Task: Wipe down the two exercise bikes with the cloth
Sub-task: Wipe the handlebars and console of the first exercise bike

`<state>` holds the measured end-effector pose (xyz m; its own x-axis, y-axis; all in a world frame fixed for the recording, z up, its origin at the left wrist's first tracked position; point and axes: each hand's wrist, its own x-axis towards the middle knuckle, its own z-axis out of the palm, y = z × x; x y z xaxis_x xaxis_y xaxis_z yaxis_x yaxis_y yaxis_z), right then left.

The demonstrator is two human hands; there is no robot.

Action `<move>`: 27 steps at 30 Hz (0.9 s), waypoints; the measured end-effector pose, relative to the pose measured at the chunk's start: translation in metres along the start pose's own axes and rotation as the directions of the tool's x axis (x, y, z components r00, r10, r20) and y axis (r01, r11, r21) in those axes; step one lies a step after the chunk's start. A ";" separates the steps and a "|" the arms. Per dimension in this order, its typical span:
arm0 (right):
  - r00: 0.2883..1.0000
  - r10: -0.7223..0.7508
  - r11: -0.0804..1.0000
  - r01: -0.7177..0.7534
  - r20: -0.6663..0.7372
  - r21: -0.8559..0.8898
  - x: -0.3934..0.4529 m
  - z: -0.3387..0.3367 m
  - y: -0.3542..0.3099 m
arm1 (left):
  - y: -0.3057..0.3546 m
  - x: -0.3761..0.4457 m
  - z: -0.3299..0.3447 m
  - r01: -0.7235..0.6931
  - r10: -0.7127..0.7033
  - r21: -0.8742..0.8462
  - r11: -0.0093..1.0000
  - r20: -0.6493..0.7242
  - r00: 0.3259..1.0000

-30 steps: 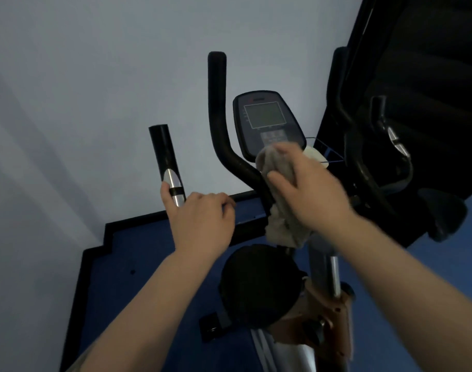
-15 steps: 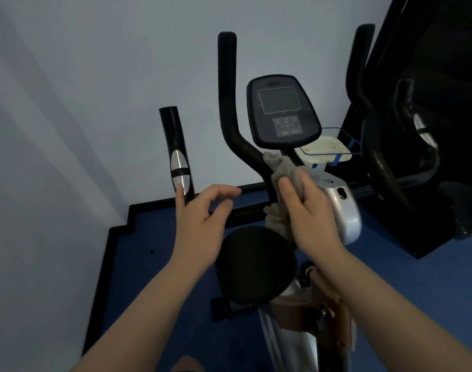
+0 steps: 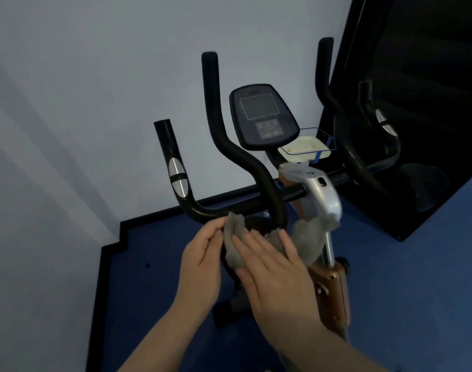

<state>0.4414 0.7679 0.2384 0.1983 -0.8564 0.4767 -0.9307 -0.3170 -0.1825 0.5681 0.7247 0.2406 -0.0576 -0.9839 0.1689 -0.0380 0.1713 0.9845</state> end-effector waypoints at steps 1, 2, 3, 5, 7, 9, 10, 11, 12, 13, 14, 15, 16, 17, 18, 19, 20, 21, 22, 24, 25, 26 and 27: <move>0.999 0.042 0.997 -0.040 -0.027 0.062 0.006 0.001 -0.004 | 0.000 -0.003 0.000 0.024 -0.024 -0.034 0.999 0.006 1.000; 0.993 0.101 0.987 -0.092 -0.064 0.131 0.011 0.002 -0.010 | 0.000 -0.005 0.000 0.069 -0.068 -0.080 0.994 0.011 0.998; 0.982 0.164 0.969 -0.143 -0.092 0.202 0.014 0.004 -0.017 | 0.000 -0.007 0.000 0.111 -0.110 -0.120 0.987 0.015 0.994; 0.967 0.223 0.934 -0.175 -0.125 0.310 0.004 0.014 -0.027 | -0.002 -0.008 -0.002 0.163 -0.159 -0.171 0.972 0.037 0.987; 0.975 0.161 0.934 -0.101 -0.153 0.342 -0.018 0.021 -0.025 | -0.005 -0.009 -0.004 0.180 -0.171 -0.182 0.967 0.066 0.983; 0.983 0.033 0.970 0.012 -0.179 0.243 -0.025 0.019 -0.007 | -0.006 -0.009 -0.005 0.164 -0.153 -0.173 0.971 0.076 0.985; 0.980 -0.017 0.984 0.052 -0.197 0.173 -0.018 0.016 0.000 | -0.007 -0.010 -0.005 0.163 -0.153 -0.174 0.971 0.069 0.986; 0.975 -0.025 0.991 0.053 -0.223 0.121 -0.007 0.015 0.005 | -0.007 -0.010 -0.004 0.161 -0.153 -0.172 0.972 0.055 0.987; 0.969 0.006 0.994 0.022 -0.248 0.109 0.004 0.015 0.005 | -0.007 -0.011 -0.003 0.152 -0.147 -0.169 0.974 0.042 0.988; 0.961 0.048 0.992 -0.014 -0.273 0.126 0.011 0.017 0.002 | -0.006 -0.011 -0.002 0.144 -0.141 -0.166 0.975 0.033 0.989; 0.955 0.080 0.987 -0.037 -0.285 0.154 0.013 0.021 -0.003 | -0.007 -0.012 -0.001 0.145 -0.142 -0.164 0.976 0.027 0.989; 0.953 0.081 0.985 -0.032 -0.292 0.170 0.009 0.026 -0.006 | -0.009 -0.013 -0.001 0.145 -0.143 -0.163 0.976 0.022 0.989; 0.954 0.051 0.988 -0.004 -0.295 0.157 0.002 0.030 -0.005 | -0.009 -0.013 -0.001 0.142 -0.141 -0.161 0.977 0.021 0.990; 0.956 -0.011 0.993 0.045 -0.295 0.108 -0.005 0.030 0.002 | -0.009 -0.012 -0.002 0.141 -0.139 -0.158 0.977 0.023 0.990; 0.953 -0.088 0.994 0.102 -0.290 0.032 -0.007 0.027 0.012 | -0.008 -0.011 -0.002 0.139 -0.136 -0.154 0.978 0.027 0.990; 0.947 -0.144 0.990 0.141 -0.286 -0.032 -0.004 0.022 0.023 | -0.008 -0.010 -0.003 0.131 -0.127 -0.149 0.980 0.033 0.991; 0.943 -0.156 0.988 0.145 -0.295 -0.060 0.004 0.016 0.031 | -0.007 -0.009 -0.002 0.118 -0.114 -0.141 0.983 0.037 0.993; 0.939 -0.118 0.993 0.108 -0.324 -0.051 0.014 0.011 0.035 | -0.006 -0.009 -0.002 0.106 -0.102 -0.136 0.985 0.039 0.994; 0.940 -0.038 0.999 0.037 -0.339 -0.010 0.022 0.008 0.032 | -0.006 -0.010 -0.001 0.099 -0.095 -0.134 0.986 0.037 0.995; 0.940 0.098 0.995 -0.090 -0.326 0.042 0.029 0.012 0.012 | -0.006 -0.012 0.000 0.090 -0.088 -0.133 0.987 0.027 0.996; 0.948 0.105 0.994 -0.096 -0.301 0.045 0.025 0.019 0.003 | -0.006 -0.012 0.001 0.096 -0.094 -0.132 0.987 0.021 0.995; 0.956 0.078 0.997 -0.070 -0.281 0.039 0.018 0.024 -0.002 | -0.006 -0.011 0.000 0.104 -0.102 -0.130 0.986 0.020 0.995; 0.962 0.031 0.999 -0.025 -0.273 0.024 0.010 0.027 0.000 | -0.006 -0.011 0.000 0.104 -0.102 -0.124 0.987 0.026 0.994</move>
<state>0.4517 0.7479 0.2199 0.0784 -0.7221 0.6874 -0.9275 -0.3056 -0.2152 0.5686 0.7342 0.2333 -0.0791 -0.9947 0.0663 0.0803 0.0600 0.9950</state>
